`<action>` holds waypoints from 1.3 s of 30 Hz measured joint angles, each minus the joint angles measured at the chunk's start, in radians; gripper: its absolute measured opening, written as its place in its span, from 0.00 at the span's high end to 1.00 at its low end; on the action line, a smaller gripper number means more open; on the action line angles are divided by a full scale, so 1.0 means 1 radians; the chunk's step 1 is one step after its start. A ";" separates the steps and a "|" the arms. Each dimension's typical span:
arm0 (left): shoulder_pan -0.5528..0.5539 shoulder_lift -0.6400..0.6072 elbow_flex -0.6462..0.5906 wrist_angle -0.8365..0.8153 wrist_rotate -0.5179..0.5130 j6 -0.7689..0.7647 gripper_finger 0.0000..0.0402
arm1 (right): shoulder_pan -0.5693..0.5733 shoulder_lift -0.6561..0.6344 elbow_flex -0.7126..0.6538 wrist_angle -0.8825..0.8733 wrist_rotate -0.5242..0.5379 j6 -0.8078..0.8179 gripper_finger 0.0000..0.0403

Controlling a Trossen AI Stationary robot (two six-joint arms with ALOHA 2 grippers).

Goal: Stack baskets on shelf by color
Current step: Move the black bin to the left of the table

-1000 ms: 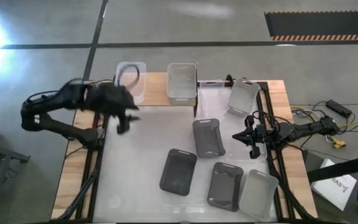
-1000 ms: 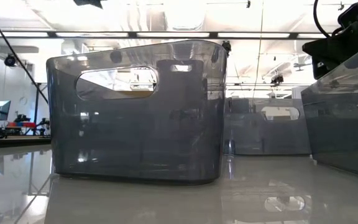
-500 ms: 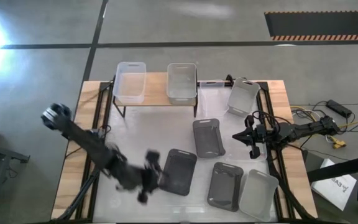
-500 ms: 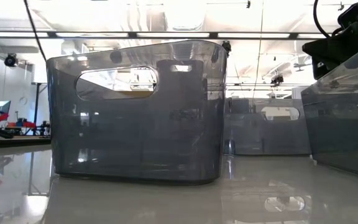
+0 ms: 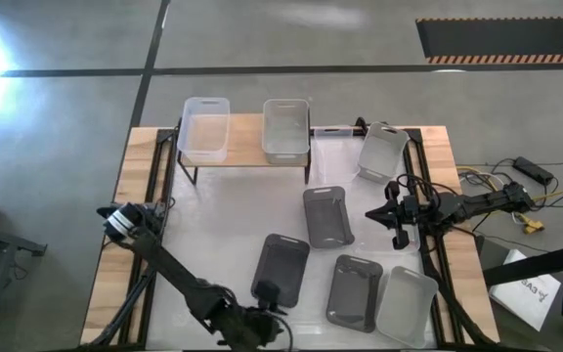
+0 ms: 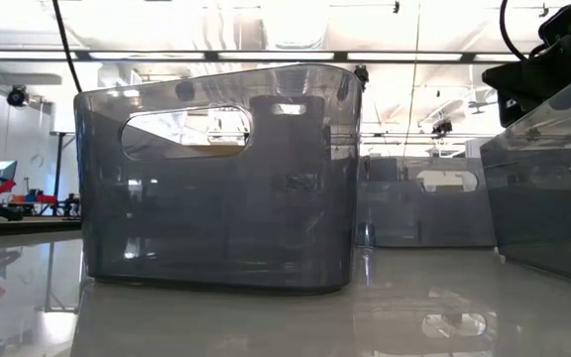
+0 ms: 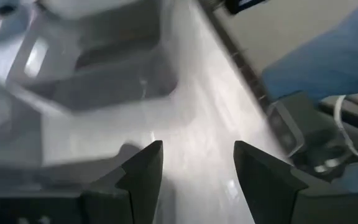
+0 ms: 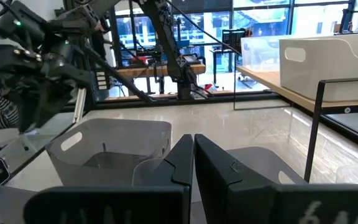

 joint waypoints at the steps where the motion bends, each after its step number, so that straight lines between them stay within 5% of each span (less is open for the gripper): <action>1: 0.004 0.000 0.003 -0.040 -0.009 -0.042 0.55 | 0.000 0.000 0.000 0.000 0.000 0.000 0.98; 6: 0.032 -0.004 0.005 -0.208 0.005 -0.256 0.55 | 0.000 0.000 0.000 0.000 0.000 0.000 0.98; 13: 0.050 -0.002 0.002 -0.223 0.079 -0.282 0.57 | 0.000 0.000 0.000 0.000 0.000 0.000 0.98; 28: 0.069 0.010 -0.004 -0.215 0.148 -0.351 0.97 | 0.000 0.000 0.000 0.000 0.000 0.000 0.98; 39: 0.068 -0.021 -0.004 -0.357 0.111 -0.424 1.00 | 0.000 0.000 0.000 0.000 0.000 0.000 0.98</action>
